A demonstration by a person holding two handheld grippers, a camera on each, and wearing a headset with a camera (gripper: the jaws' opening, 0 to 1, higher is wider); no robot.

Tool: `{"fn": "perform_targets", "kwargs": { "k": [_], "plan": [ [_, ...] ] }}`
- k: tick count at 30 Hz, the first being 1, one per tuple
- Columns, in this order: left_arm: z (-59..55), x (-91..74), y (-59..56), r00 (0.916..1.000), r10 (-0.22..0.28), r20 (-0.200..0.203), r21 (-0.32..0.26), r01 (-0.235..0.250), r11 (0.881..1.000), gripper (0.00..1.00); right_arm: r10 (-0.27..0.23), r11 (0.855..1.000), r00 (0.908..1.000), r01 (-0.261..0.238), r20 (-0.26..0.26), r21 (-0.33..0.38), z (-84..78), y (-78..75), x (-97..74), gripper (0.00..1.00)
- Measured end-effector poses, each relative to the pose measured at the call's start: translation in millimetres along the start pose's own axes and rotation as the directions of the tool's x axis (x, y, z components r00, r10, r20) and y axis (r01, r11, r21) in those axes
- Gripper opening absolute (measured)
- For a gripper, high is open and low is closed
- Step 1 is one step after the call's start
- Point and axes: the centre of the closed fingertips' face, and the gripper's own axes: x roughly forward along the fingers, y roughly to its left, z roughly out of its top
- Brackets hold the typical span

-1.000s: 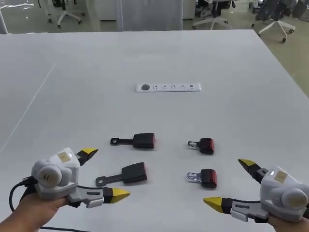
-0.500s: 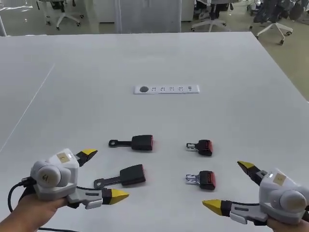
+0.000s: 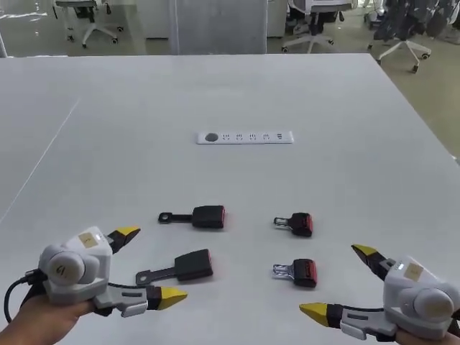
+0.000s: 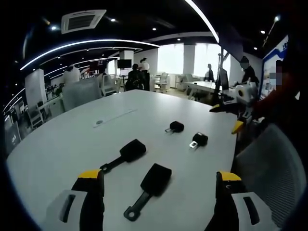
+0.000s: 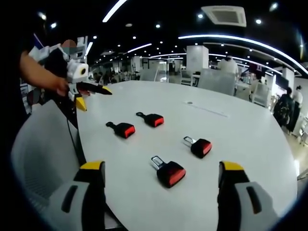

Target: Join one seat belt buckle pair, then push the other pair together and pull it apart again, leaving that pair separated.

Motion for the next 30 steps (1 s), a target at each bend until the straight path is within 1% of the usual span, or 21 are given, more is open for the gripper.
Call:
{"fn": "perform_targets", "kwargs": {
  "k": [12,19,23,30],
  "plan": [
    [-1.8,1.4,-0.6,1.0000,-0.005,-0.005,0.002,0.005,1.000,0.99,0.000,1.000,1.0000,0.000,-0.001,0.010,-1.1,1.7,-0.7,0.99],
    [-4.8,2.8,-1.3,0.9999,-0.009,-0.010,-0.001,0.009,1.000,0.98,0.001,1.000,1.0000,-0.001,-0.006,0.023,-6.7,2.0,-0.6,0.99],
    [-10.2,6.3,-1.8,0.9997,-0.014,-0.019,-0.005,0.014,1.000,0.98,0.008,1.000,0.9997,-0.008,-0.021,0.020,-10.5,3.2,-0.8,0.99],
    [-11.2,12.2,-4.0,0.9994,-0.027,-0.023,-0.007,0.026,1.000,0.98,0.008,1.000,0.9994,-0.007,-0.033,0.024,-13.2,0.6,0.2,0.99]
  ]
}}
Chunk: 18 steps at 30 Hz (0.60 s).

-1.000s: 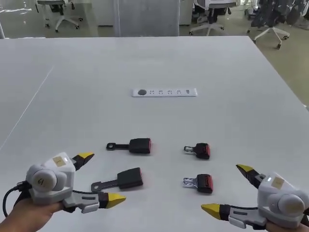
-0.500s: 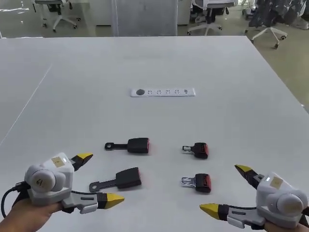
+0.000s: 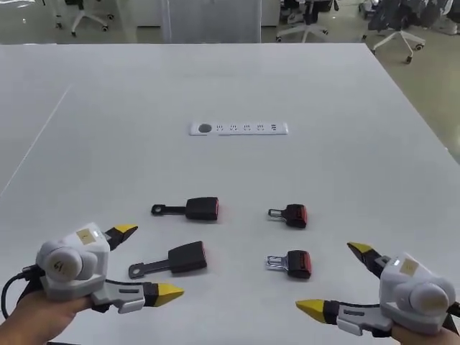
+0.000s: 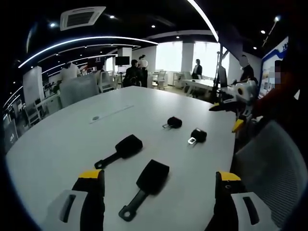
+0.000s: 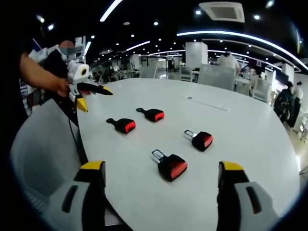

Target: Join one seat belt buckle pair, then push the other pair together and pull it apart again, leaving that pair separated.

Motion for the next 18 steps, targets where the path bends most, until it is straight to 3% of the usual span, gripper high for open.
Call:
{"fn": "perform_targets", "kwargs": {
  "k": [18],
  "plan": [
    [-6.2,18.9,6.1,0.9985,-0.030,-0.045,0.011,0.030,0.999,0.97,0.027,1.000,0.9994,-0.027,-0.019,0.003,1.6,-6.7,24.6,0.98]
  ]
}}
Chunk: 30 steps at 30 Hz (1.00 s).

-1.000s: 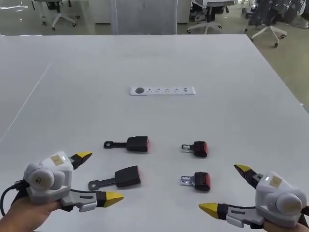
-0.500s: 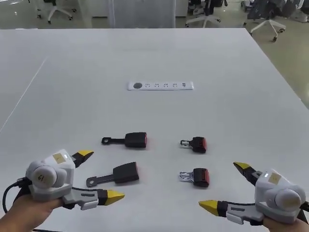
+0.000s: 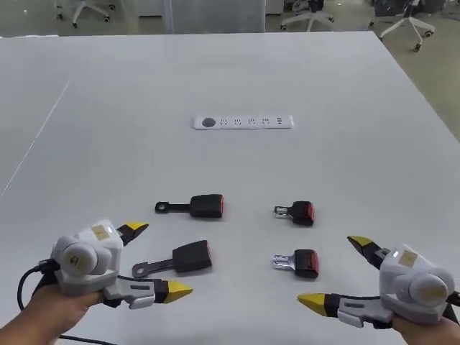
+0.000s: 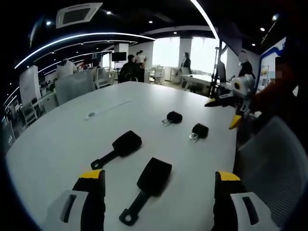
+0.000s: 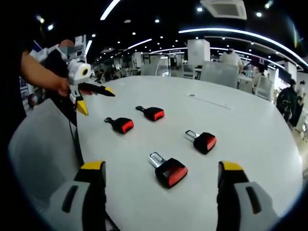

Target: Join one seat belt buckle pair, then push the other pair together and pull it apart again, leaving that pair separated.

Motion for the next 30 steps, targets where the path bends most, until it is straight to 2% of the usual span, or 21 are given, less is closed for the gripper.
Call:
{"fn": "perform_targets", "kwargs": {
  "k": [7,13,18,22,26,30],
  "plan": [
    [-8.4,11.6,6.0,0.9997,-0.016,-0.019,-0.012,0.015,1.000,0.96,0.021,1.000,0.9997,-0.021,-0.010,0.003,-1.2,-4.8,9.1,0.97],
    [-8.6,23.2,13.8,0.9994,-0.026,-0.025,-0.013,0.025,1.000,0.95,0.030,1.000,0.9989,-0.030,-0.037,0.011,-6.3,-12.8,15.0,0.96],
    [-14.3,33.5,15.7,0.9978,-0.040,-0.052,0.007,0.041,0.999,0.93,0.044,0.999,0.9977,-0.043,-0.052,0.015,-8.0,-20.2,22.0,0.95],
    [-19.6,41.7,19.3,0.9961,-0.049,-0.074,0.002,0.049,0.999,0.91,0.064,0.998,0.9955,-0.064,-0.069,0.006,-10.4,-23.4,29.2,0.94],
    [-24.4,49.1,21.0,0.9924,-0.066,-0.104,0.019,0.069,0.997,0.90,0.091,0.996,0.9914,-0.093,-0.093,-0.008,-15.3,-23.1,37.2,0.93],
    [-29.5,56.3,24.3,0.9885,-0.075,-0.131,0.027,0.079,0.997,0.86,0.137,0.990,0.9827,-0.139,-0.124,-0.008,-21.2,-19.2,45.1,0.88]
  ]
}}
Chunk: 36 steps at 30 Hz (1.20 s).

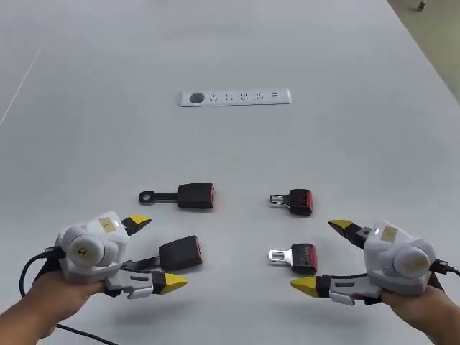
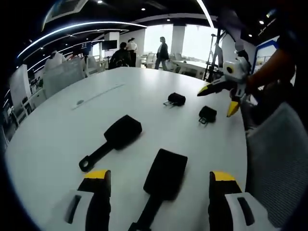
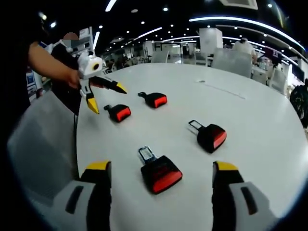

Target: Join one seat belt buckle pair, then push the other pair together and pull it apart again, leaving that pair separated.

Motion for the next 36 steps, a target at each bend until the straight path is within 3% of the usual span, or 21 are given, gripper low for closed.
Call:
{"fn": "perform_targets", "kwargs": {
  "k": [7,12,18,19,20,23,27,30,33,36],
  "plan": [
    [-7.9,15.3,-1.3,0.9969,-0.047,-0.063,0.052,0.050,0.997,0.80,0.049,0.998,0.9980,-0.051,-0.038,-0.043,-5.8,-1.9,11.2,0.85],
    [-13.7,24.3,-3.7,0.9917,-0.077,-0.103,0.085,0.086,0.993,0.73,0.094,0.994,0.9923,-0.099,-0.080,-0.054,-11.4,-1.8,14.0,0.77],
    [-22.9,31.7,-6.2,0.9818,-0.111,-0.154,0.125,0.131,0.983,0.65,0.164,0.981,0.9750,-0.177,-0.150,-0.082,-24.3,5.5,16.6,0.71],
    [-25.2,30.6,-6.5,0.9803,-0.107,-0.166,0.129,0.130,0.983,0.63,0.175,0.976,0.9759,-0.189,-0.130,-0.108,-20.5,7.4,18.4,0.71],
    [-21.8,30.8,-5.4,0.9829,-0.105,-0.151,0.152,0.128,0.980,0.62,0.173,0.976,0.9724,-0.191,-0.156,-0.107,-24.0,7.5,15.2,0.70],
    [-20.5,30.8,-3.6,0.9826,-0.105,-0.154,0.155,0.128,0.980,0.61,0.192,0.972,0.9685,-0.210,-0.158,-0.107,-20.6,7.3,15.1,0.66],
    [-21.4,29.6,-2.5,0.9769,-0.113,-0.181,0.191,0.148,0.970,0.59,0.195,0.964,0.9650,-0.222,-0.175,-0.147,-23.7,5.5,15.2,0.61],
    [-21.5,28.0,-0.7,0.9711,-0.121,-0.206,0.210,0.165,0.964,0.56,0.220,0.953,0.9574,-0.252,-0.187,-0.170,-24.3,9.9,15.0,0.57],
    [-22.0,28.0,-0.2,0.9640,-0.133,-0.231,0.232,0.187,0.954,0.53,0.221,0.942,0.9561,-0.260,-0.192,-0.213,-25.3,9.4,16.0,0.52],
    [-22.1,29.0,0.6,0.9574,-0.147,-0.248,0.256,0.212,0.943,0.48,0.215,0.941,0.9575,-0.256,-0.192,-0.222,-25.2,7.7,17.2,0.47]
  ]
}}
